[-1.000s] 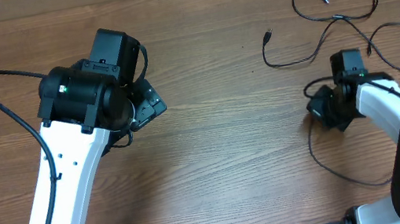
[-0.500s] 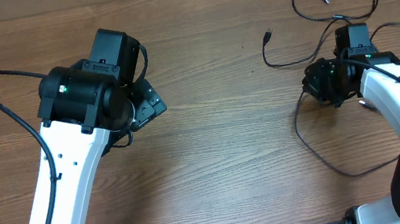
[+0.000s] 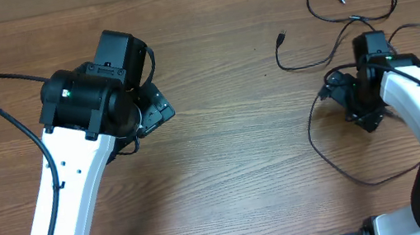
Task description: Untangle cables
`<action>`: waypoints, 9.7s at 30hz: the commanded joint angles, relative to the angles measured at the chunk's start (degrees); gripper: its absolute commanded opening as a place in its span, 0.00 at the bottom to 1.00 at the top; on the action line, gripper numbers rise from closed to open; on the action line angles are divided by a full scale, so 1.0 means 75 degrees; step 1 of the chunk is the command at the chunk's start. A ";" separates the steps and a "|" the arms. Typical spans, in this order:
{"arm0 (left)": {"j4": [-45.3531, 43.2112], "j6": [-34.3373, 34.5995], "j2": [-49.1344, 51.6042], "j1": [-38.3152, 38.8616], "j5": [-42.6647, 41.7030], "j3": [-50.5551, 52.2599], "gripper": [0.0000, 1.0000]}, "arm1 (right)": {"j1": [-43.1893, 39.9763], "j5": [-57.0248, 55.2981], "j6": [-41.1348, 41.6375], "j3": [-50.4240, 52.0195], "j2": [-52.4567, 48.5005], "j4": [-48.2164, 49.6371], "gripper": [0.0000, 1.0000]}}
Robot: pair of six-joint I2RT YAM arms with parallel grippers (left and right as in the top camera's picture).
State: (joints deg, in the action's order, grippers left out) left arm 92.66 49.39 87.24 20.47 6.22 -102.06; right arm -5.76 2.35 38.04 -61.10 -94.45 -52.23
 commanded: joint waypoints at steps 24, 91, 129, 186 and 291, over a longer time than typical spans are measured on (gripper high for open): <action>-0.0020 -0.0187 -0.0047 -0.0026 0.0047 -0.0154 0.99 | -0.3112 -0.0979 0.1078 0.0664 -0.0026 0.0560 0.72; -0.0152 -0.0187 -0.0047 -0.0026 0.0020 -0.0154 1.00 | -0.2183 -0.1291 -0.3311 -0.1026 -0.1125 0.0921 0.04; -0.0035 -0.0216 -0.0047 -0.0026 0.0020 -0.0154 1.00 | -0.2046 -0.0035 -0.1961 -0.0997 -0.1125 0.0015 1.00; -0.0157 -0.0417 -0.0047 -0.0026 0.0023 -0.0154 1.00 | -0.1848 0.0286 -0.2331 -0.0997 -0.1139 0.1154 0.72; -0.0306 -0.0475 -0.0032 -0.0026 0.0309 -0.0154 1.00 | -0.5339 -0.0906 -0.0393 -0.2643 -0.1154 0.0047 0.89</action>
State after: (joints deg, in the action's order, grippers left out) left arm 90.45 46.54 87.24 20.47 7.55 -102.06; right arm -45.87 -9.17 37.43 -81.14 -102.94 -52.10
